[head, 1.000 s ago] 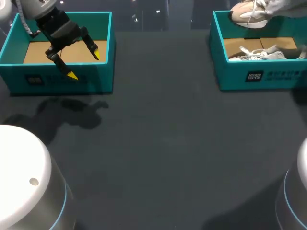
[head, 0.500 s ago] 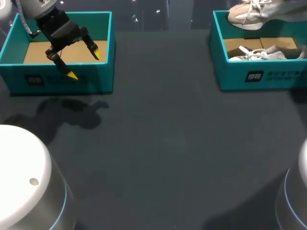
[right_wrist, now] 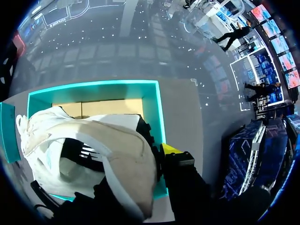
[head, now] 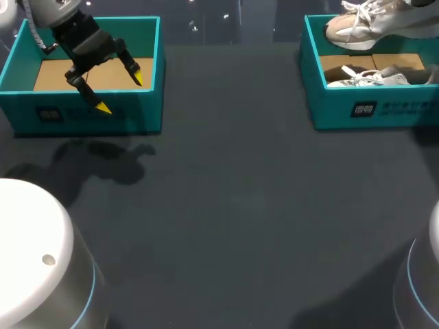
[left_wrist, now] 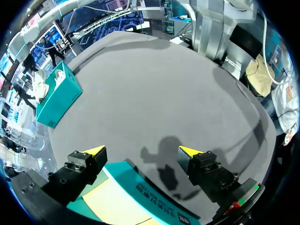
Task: Take the shoe out of the shoebox, open the shoe tongue, remove and reinsert the insole, then place the shoe into the shoebox
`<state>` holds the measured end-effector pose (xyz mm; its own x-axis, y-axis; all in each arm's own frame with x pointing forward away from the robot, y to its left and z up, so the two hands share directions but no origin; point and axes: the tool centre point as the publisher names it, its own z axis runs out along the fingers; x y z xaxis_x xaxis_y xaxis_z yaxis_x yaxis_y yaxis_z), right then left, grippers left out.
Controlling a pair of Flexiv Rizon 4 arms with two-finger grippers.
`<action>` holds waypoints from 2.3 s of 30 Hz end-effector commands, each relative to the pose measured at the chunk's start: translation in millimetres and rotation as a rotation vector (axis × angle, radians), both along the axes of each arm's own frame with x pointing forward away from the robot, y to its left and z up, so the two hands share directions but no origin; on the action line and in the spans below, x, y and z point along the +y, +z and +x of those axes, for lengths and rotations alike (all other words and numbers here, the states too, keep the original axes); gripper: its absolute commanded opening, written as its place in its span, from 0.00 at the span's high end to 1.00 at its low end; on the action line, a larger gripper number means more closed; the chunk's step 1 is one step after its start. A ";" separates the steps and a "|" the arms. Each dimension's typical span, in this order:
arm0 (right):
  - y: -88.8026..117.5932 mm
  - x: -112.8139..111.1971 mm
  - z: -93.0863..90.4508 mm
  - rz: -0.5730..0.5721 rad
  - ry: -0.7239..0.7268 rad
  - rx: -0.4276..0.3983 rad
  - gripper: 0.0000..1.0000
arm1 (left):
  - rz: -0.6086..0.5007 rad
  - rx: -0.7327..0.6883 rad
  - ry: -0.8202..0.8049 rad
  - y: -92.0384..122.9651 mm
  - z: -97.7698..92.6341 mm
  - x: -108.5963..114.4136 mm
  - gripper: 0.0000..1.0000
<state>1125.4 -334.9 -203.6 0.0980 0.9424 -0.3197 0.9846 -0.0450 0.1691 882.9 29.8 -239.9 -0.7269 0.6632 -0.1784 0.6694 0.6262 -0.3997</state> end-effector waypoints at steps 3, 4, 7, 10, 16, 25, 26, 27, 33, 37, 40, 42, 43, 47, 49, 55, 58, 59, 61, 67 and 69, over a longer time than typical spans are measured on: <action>-12.9 0.2 7.4 -0.004 -0.023 0.012 1.00 | 0.003 0.000 -0.001 0.4 0.2 0.0 0.00; -15.1 0.2 8.1 -0.005 -0.023 0.011 1.00 | 0.003 0.000 -0.001 0.4 0.2 0.0 0.00; -20.3 0.0 9.9 -0.004 -0.028 0.013 1.00 | 0.003 0.000 -0.001 0.4 0.2 0.0 0.00; -23.1 -0.6 11.3 -0.004 -0.030 0.013 1.00 | 0.003 0.000 -0.001 0.4 0.2 0.0 0.00; -28.1 -2.4 14.7 -0.016 -0.036 0.018 1.00 | 0.003 0.000 -0.001 0.4 0.2 0.0 0.00; -38.4 -3.8 19.0 -0.017 -0.037 0.021 1.00 | 0.003 0.000 -0.001 0.4 0.2 0.0 0.00; -39.2 -4.0 19.7 -0.016 -0.037 0.021 1.00 | 0.003 0.000 -0.001 0.4 0.2 0.0 0.00; -40.0 -4.1 20.4 -0.016 -0.037 0.021 1.00 | 0.003 0.000 -0.001 0.4 0.2 0.0 0.00; -46.1 -3.5 24.1 -0.018 -0.041 0.031 1.00 | 0.003 0.000 -0.001 0.4 0.2 0.0 0.00; -49.7 -4.8 26.3 -0.013 -0.054 0.039 1.00 | 0.003 0.000 -0.001 0.4 0.2 0.0 0.00; -50.6 -6.5 27.7 -0.009 -0.063 0.041 1.00 | 0.003 0.000 -0.001 0.4 0.2 0.0 0.00; -52.0 -6.7 29.3 -0.009 -0.069 0.045 1.00 | 0.003 0.000 -0.001 0.4 0.2 0.0 0.00; -52.9 -6.8 30.2 -0.008 -0.069 0.045 1.00 | 0.003 0.000 -0.001 0.4 0.2 0.0 0.00; -56.2 -6.7 34.0 -0.003 -0.074 0.049 1.00 | 0.003 0.000 -0.001 0.4 0.2 0.0 0.00; -57.4 -6.5 36.0 -0.002 -0.076 0.051 1.00 | 0.003 0.000 -0.001 0.4 0.2 0.0 0.00; -62.7 -3.6 40.9 -0.003 -0.076 0.064 1.00 | 0.003 0.000 -0.001 0.4 0.2 0.0 0.00; -66.7 -1.9 42.4 -0.001 -0.072 0.070 1.00 | 0.003 0.000 -0.001 0.4 0.2 0.0 0.00; -67.7 -1.7 42.5 0.000 -0.071 0.071 1.00 | 0.003 0.000 -0.001 0.4 0.2 0.0 0.00; -69.9 -1.2 42.9 0.002 -0.070 0.074 1.00 | 0.003 0.000 -0.001 0.4 0.2 0.0 0.00; -74.9 -0.5 43.4 0.004 -0.060 0.081 1.00 | 0.003 0.000 -0.001 0.4 0.2 0.0 0.00; -77.5 -0.4 43.7 0.005 -0.055 0.084 1.00 | 0.003 0.000 -0.001 0.4 0.2 0.0 0.00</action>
<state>1163.1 -334.7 -278.2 0.1227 0.9375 -0.3256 0.9909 -0.0974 0.0931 882.9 29.8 -239.9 -0.7269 0.6632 -0.1784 0.6694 0.6262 -0.3997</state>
